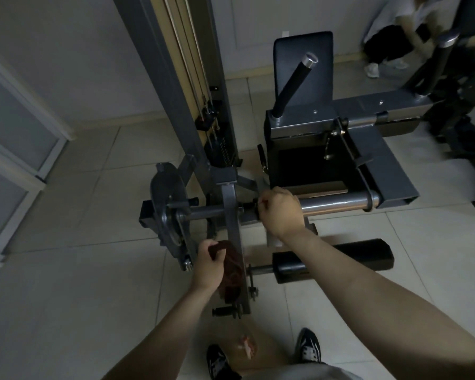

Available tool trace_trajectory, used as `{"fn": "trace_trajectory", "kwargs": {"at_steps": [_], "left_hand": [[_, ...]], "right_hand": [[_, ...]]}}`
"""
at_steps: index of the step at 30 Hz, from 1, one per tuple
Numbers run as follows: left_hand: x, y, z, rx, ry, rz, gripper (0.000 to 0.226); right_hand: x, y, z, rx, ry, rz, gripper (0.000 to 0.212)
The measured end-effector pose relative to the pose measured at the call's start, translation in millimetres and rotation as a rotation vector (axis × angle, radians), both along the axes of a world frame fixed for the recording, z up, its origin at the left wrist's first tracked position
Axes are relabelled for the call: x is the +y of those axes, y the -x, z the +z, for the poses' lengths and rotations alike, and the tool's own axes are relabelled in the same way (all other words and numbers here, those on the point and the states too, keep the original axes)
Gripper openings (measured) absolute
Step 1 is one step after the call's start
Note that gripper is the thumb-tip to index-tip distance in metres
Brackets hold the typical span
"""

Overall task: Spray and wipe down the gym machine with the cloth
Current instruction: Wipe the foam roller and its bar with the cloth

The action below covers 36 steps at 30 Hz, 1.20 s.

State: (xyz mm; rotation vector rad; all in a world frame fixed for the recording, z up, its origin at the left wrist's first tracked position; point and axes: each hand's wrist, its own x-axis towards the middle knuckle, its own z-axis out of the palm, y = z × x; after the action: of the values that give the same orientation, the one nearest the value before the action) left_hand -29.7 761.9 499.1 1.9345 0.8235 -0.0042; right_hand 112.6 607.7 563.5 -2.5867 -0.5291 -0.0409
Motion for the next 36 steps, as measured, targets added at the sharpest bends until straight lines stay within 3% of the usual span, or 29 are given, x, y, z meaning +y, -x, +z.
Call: {"fn": "trace_trajectory", "kwargs": {"at_steps": [7, 10, 13, 17, 20, 23, 25, 28, 32, 34, 36], "left_hand": [[50.9, 7.5, 24.4, -0.191, 0.269, -0.045, 0.018], [52.6, -18.3, 45.1, -0.276, 0.509, -0.062, 0.019], [45.4, -50.3, 54.9, -0.303, 0.774, -0.057, 0.023], [35.3, -103.2, 60.9, -0.289, 0.918, -0.038, 0.021], [31.3, -134.4, 53.6, -0.231, 0.745, -0.123, 0.018], [32.9, -167.7, 44.0, -0.154, 0.408, -0.266, 0.021], [40.0, -196.6, 38.8, -0.082, 0.116, -0.363, 0.028], [55.1, -240.4, 31.7, -0.032, -0.122, -0.403, 0.039], [81.6, -293.0, 11.6, -0.19, -0.495, -0.41, 0.035], [88.6, -319.0, 2.5, -0.095, -0.564, -0.526, 0.035], [90.8, -342.0, -6.6, 0.069, -0.508, -0.657, 0.035]], "right_hand": [[48.4, 15.8, 2.9, 0.055, 0.042, -0.085, 0.022], [58.4, 15.0, 21.7, 0.251, -0.048, 0.019, 0.032], [59.2, 16.5, 48.0, 0.563, -0.341, 0.138, 0.043], [55.8, -20.3, 49.7, 0.647, -0.364, 0.139, 0.052], [55.9, -53.1, 38.2, 0.81, -0.356, 0.119, 0.048], [60.9, -88.0, 20.9, 0.892, -0.355, 0.063, 0.038], [66.4, -122.8, 1.2, 0.837, -0.341, -0.018, 0.031], [70.3, -178.5, -35.7, 0.675, -0.279, -0.153, 0.029], [64.0, -228.7, -78.8, 0.485, -0.077, -0.197, 0.027], [60.7, -239.4, -104.0, 0.53, 0.06, -0.136, 0.027], [60.2, -239.7, -128.0, 0.65, 0.103, -0.082, 0.019]]}}
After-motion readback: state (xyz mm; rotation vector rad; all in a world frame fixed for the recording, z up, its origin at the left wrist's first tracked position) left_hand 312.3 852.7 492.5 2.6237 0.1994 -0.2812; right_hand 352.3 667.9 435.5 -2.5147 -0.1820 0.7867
